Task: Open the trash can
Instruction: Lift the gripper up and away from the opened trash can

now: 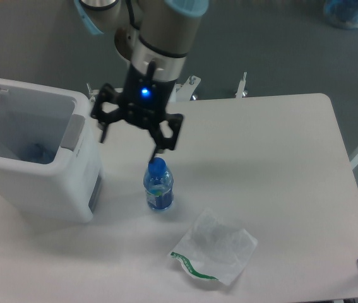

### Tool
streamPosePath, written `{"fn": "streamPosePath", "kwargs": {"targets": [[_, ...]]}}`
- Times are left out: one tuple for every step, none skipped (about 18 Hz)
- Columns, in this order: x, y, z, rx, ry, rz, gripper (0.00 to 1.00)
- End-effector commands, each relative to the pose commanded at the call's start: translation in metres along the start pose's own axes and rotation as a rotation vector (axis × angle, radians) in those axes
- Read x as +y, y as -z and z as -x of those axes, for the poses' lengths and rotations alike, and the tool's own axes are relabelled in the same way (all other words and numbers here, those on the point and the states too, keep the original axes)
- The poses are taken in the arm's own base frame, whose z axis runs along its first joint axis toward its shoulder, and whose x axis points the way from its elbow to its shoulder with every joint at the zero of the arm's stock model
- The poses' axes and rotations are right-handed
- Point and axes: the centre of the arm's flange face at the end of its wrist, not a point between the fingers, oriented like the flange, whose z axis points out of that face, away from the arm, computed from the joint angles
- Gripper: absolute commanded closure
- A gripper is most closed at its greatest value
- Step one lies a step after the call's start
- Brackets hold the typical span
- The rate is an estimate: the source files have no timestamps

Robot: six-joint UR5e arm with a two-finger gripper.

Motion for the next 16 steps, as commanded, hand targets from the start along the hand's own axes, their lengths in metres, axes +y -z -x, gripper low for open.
{"fn": "streamPosePath", "kwargs": {"targets": [[0.005,-0.006,0.007,-0.024,0.004,0.034,0.00],[0.011,-0.011,0.017,-0.053,0.011,0.070,0.00],[0.017,-0.010,0.028,-0.078,0.016,0.090,0.00],[0.023,-0.010,0.037,-0.088,0.006,0.103,0.00],[0.032,-0.015,0.049,-0.084,-0.027,0.121,0.00],[0.045,-0.028,0.065,-0.067,-0.075,0.147,0.00],[0.054,-0.034,0.076,-0.054,-0.150,0.162,0.00],[0.062,-0.040,0.086,-0.041,-0.209,0.178,0.00],[0.071,-0.048,0.099,-0.037,-0.244,0.204,0.00],[0.078,-0.053,0.109,-0.044,-0.260,0.236,0.00],[0.085,-0.060,0.118,-0.049,-0.267,0.270,0.00],[0.089,-0.063,0.129,-0.059,-0.268,0.295,0.00],[0.092,-0.065,0.138,-0.065,-0.271,0.314,0.00],[0.095,-0.070,0.148,-0.069,-0.279,0.323,0.00],[0.100,-0.077,0.155,-0.066,-0.287,0.328,0.00],[0.103,-0.087,0.163,-0.068,-0.294,0.332,0.00]]}}
